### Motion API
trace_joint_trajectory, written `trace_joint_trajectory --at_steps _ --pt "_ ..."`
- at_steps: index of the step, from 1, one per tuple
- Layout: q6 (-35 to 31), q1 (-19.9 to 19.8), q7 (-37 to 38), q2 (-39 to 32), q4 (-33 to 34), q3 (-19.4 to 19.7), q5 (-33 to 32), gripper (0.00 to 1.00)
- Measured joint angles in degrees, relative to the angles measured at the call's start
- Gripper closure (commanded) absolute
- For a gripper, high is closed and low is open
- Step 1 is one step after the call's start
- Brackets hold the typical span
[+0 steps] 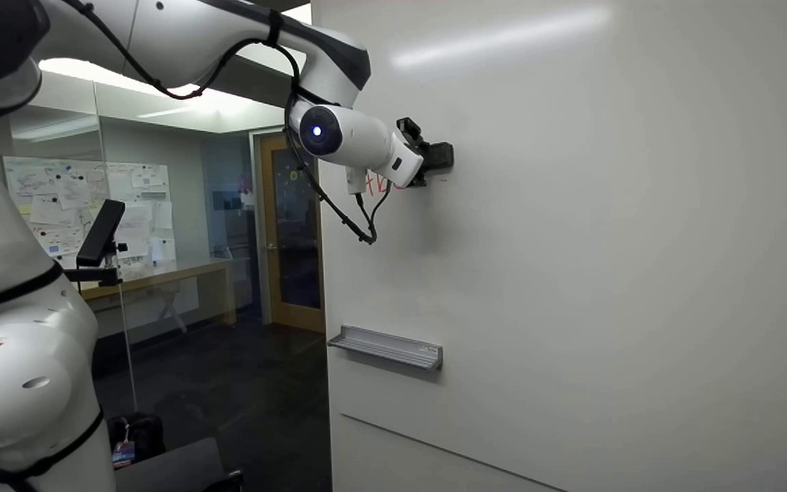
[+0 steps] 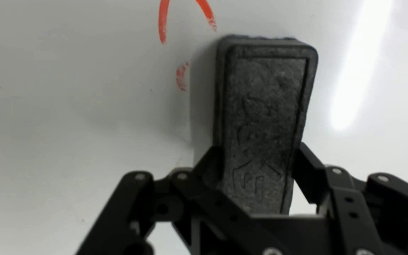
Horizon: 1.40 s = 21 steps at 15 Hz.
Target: Use the eraser to erase the board
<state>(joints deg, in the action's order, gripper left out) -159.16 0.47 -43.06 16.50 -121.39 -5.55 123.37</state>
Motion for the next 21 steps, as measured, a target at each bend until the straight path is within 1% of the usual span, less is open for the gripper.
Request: trace_joint_trajectory --at_steps 4,7,14,21 --pt "0.06 0.6 8.67 0.21 -0.36 0.01 -5.66 0.7" --pt "0.33 1.46 12.3 0.67 -1.41 0.01 -7.58 0.7" --pt "1.17 4.6 12.92 2.13 -5.36 -0.67 -5.96 0.7" --pt "1.18 7.71 12.78 2.88 -10.09 -3.95 -2.71 0.7"
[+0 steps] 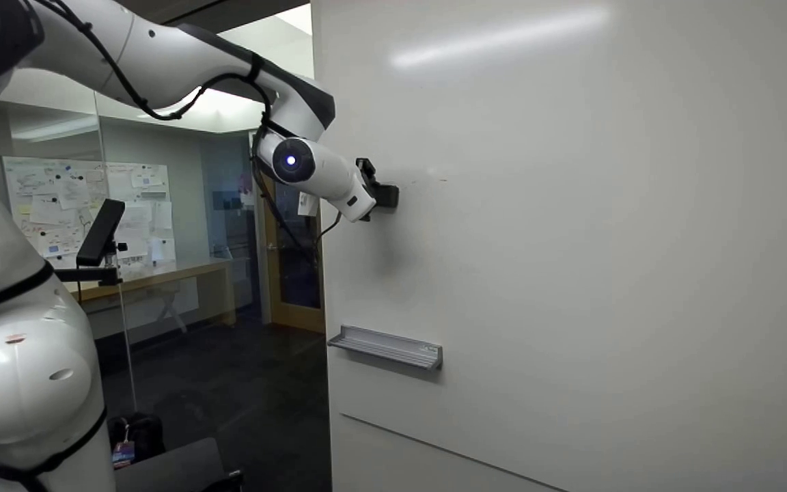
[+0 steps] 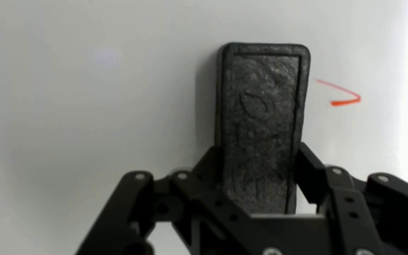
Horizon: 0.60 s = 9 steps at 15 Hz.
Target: Use the eraser to erase the board
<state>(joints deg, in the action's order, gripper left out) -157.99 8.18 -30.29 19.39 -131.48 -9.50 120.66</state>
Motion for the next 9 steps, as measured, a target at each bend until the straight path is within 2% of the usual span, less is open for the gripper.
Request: trace_joint_trajectory --at_steps 4,9 --pt "0.0 1.44 -1.44 -0.35 -1.92 -2.39 -0.05 0.7" --pt "-0.21 1.12 -10.17 -0.41 -1.87 -3.25 -0.03 0.7"
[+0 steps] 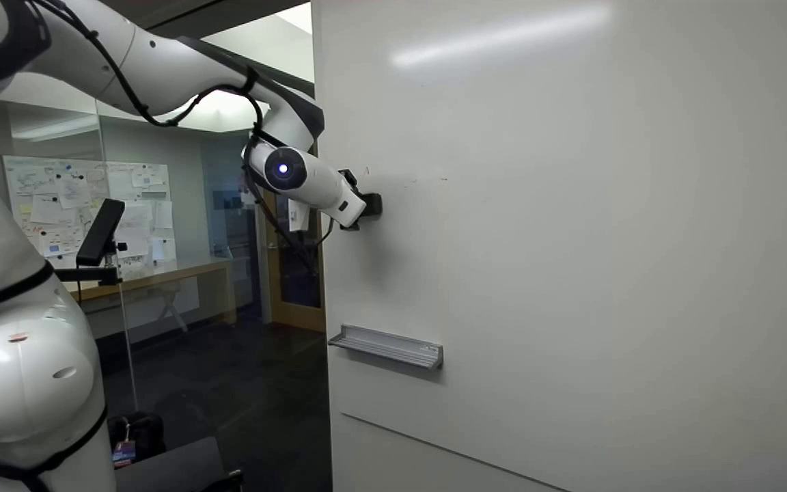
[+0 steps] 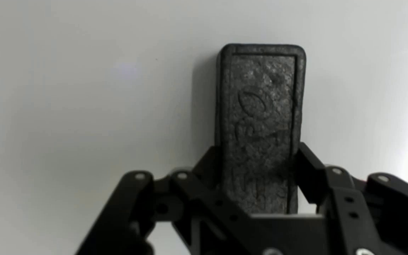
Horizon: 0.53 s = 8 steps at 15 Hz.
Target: Use the eraser to erase the board
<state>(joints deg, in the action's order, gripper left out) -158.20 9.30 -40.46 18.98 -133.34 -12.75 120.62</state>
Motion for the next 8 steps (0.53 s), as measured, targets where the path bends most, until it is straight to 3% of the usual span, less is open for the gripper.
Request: trace_joint_trajectory --at_steps 8 --pt "-0.19 -0.53 -11.61 1.02 1.35 -0.09 0.18 0.7"
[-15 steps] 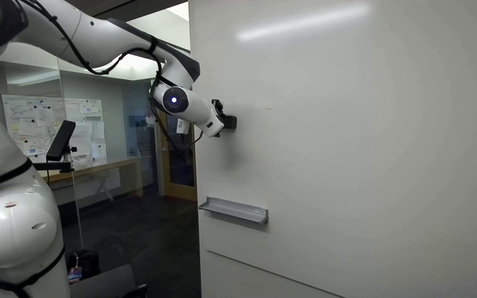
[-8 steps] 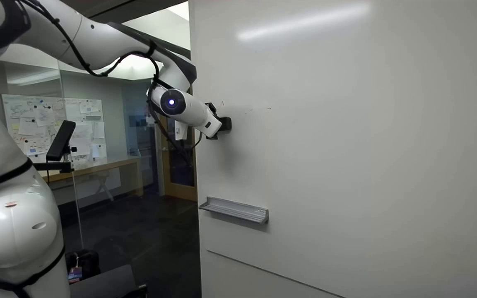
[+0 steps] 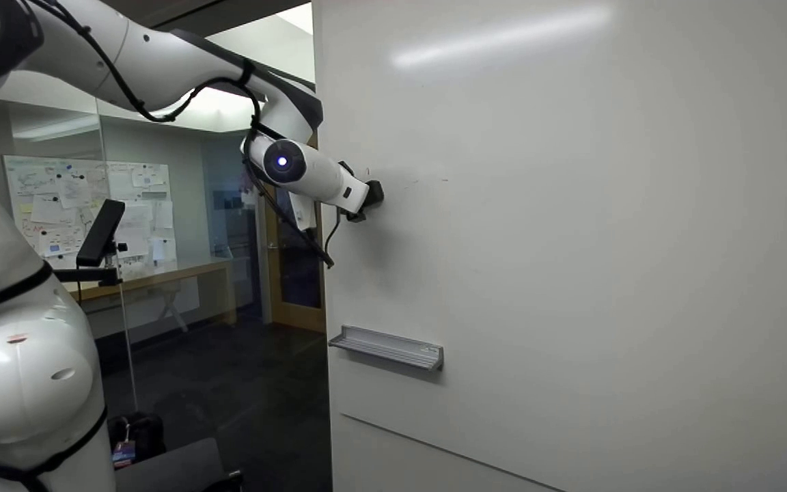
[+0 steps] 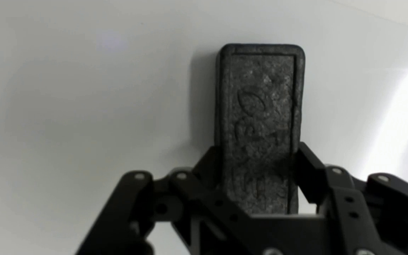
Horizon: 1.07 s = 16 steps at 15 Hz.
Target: Use the eraser to erase the board
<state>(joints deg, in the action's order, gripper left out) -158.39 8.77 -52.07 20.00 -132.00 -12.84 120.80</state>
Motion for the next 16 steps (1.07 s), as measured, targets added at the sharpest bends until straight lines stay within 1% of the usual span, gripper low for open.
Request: trace_joint_trajectory --at_steps 7,11,16 --pt "-0.92 -0.94 -1.8 2.05 4.71 0.05 -0.02 0.7" --pt "-0.92 -2.46 -1.85 2.38 7.86 0.34 -0.03 0.7" --pt "-0.64 -4.74 -1.86 1.7 8.82 1.4 1.32 0.7"
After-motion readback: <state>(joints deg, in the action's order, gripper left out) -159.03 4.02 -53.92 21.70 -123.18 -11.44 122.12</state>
